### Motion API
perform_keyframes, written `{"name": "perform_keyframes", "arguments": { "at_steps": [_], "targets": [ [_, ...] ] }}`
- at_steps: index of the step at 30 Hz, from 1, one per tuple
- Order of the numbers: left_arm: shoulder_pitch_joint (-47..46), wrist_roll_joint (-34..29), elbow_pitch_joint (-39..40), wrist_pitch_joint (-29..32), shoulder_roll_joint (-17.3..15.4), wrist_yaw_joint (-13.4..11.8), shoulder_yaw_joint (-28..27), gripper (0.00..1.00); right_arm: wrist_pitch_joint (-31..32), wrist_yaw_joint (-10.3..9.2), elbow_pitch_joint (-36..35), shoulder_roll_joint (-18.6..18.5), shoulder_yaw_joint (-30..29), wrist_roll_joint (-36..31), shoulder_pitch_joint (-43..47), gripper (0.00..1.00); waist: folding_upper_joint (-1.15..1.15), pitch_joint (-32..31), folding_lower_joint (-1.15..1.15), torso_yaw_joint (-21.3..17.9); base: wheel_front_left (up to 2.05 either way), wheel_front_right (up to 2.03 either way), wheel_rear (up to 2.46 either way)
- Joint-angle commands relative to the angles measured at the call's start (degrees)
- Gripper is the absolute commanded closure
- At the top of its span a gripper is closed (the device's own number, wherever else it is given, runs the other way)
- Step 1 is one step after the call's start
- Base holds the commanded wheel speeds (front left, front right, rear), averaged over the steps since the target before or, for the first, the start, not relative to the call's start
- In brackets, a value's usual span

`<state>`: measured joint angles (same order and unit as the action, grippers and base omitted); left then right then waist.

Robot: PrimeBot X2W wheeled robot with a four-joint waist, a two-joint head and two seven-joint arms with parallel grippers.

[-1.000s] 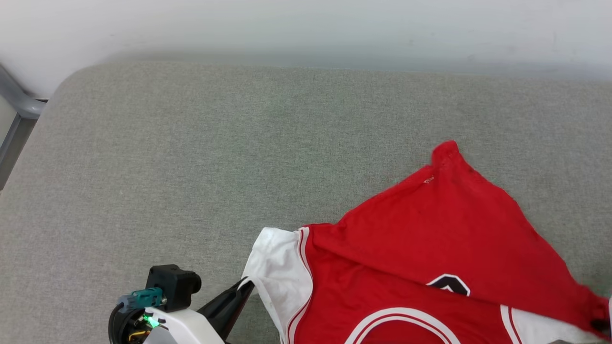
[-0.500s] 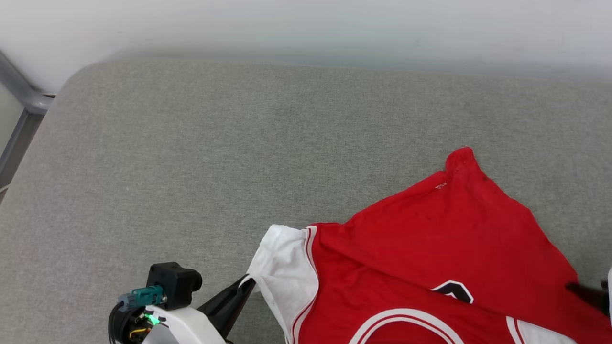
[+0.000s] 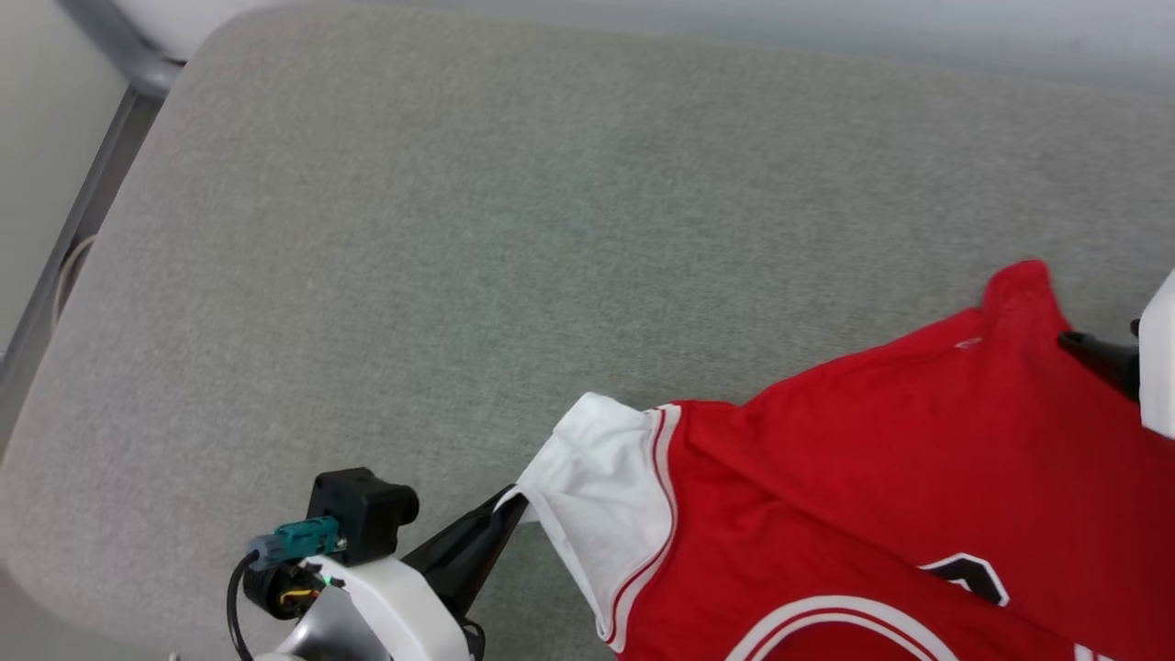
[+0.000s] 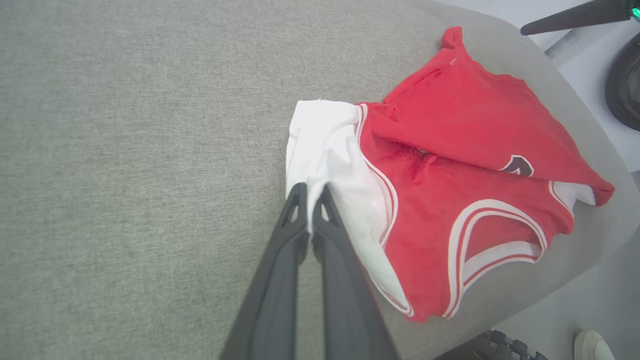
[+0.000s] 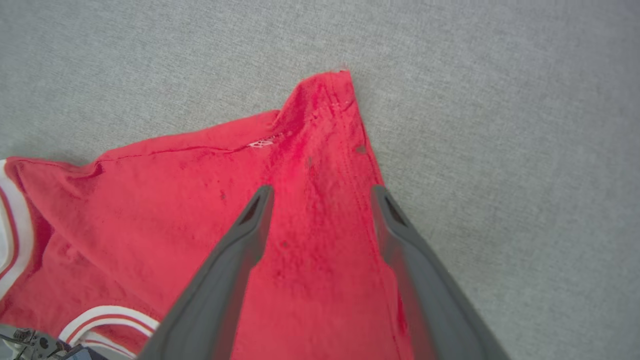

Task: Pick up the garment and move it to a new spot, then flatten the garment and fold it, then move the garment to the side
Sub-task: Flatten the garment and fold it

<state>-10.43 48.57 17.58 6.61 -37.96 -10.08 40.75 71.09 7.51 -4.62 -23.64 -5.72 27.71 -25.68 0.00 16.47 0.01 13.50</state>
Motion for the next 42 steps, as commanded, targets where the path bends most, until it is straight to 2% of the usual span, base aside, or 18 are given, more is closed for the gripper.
{"name": "perform_keyframes", "arguments": {
  "at_steps": [1,4,5,8,21,22,23,24,30,42],
  "targets": [
    [-1.04,-0.37,-0.17,-0.14,0.57,0.51,0.37,1.0,0.37,-0.04,1.44,0.06,-0.03,-1.37,-1.8,0.0,0.0,3.1,-0.01,3.22,0.0,0.0,0.0],
    [-1.89,-0.54,-0.88,-0.38,1.54,1.07,0.79,1.0,-0.23,-0.04,4.78,-0.74,0.41,-3.85,-4.17,0.0,0.0,4.65,-0.01,5.16,0.0,0.0,0.0],
    [-2.39,0.01,-1.25,-0.77,2.6,1.64,1.14,1.0,-1.07,-0.04,8.12,-0.94,0.0,-5.1,-5.7,0.0,0.0,5.93,-0.01,6.9,0.0,0.0,0.0],
    [-3.15,-0.27,-1.59,-0.85,3.28,2.22,1.44,1.0,-2.16,-0.04,11.12,-1.58,-0.32,-6.32,-6.87,0.0,0.0,6.86,-0.01,8.24,0.0,0.0,0.0],
    [-4.28,-0.59,-2.99,-1.57,4.24,2.94,1.93,1.0,-5.57,-0.04,19.91,-2.3,0.54,-8.95,-5.87,0.0,0.0,8.95,-0.01,10.18,0.0,0.0,0.0],
    [-4.36,-0.67,-3.1,-1.57,4.21,2.92,1.91,1.0,-5.36,-0.04,20.51,-2.23,0.72,-8.74,-5.65,0.21,0.0,8.99,-0.01,10.17,0.0,0.0,0.0],
    [-4.44,-0.72,-3.21,-1.56,4.21,2.9,1.91,1.0,-5.25,-0.04,20.9,-2.18,0.89,-8.61,-5.45,0.57,0.0,9.0,-0.01,10.14,0.0,0.0,0.0],
    [-4.56,-0.71,-3.29,-1.55,4.22,2.88,1.9,1.0,-5.39,-0.04,21.15,-2.17,1.04,-8.48,-5.33,1.0,0.0,9.0,-0.01,10.11,0.0,0.0,0.0],
    [-4.88,-0.69,-3.71,-1.63,4.11,2.71,1.72,1.0,-8.55,-0.04,21.24,-2.26,1.71,-7.81,-6.27,1.0,0.0,8.2,-0.01,9.4,0.0,0.0,0.0],
    [-4.01,-0.9,-2.89,-3.23,1.62,0.88,-0.97,1.0,-22.69,-0.04,20.54,-4.03,6.5,-3.58,-9.88,1.0,0.0,0.32,-0.01,3.84,0.0,0.0,0.0]
  ]
}}
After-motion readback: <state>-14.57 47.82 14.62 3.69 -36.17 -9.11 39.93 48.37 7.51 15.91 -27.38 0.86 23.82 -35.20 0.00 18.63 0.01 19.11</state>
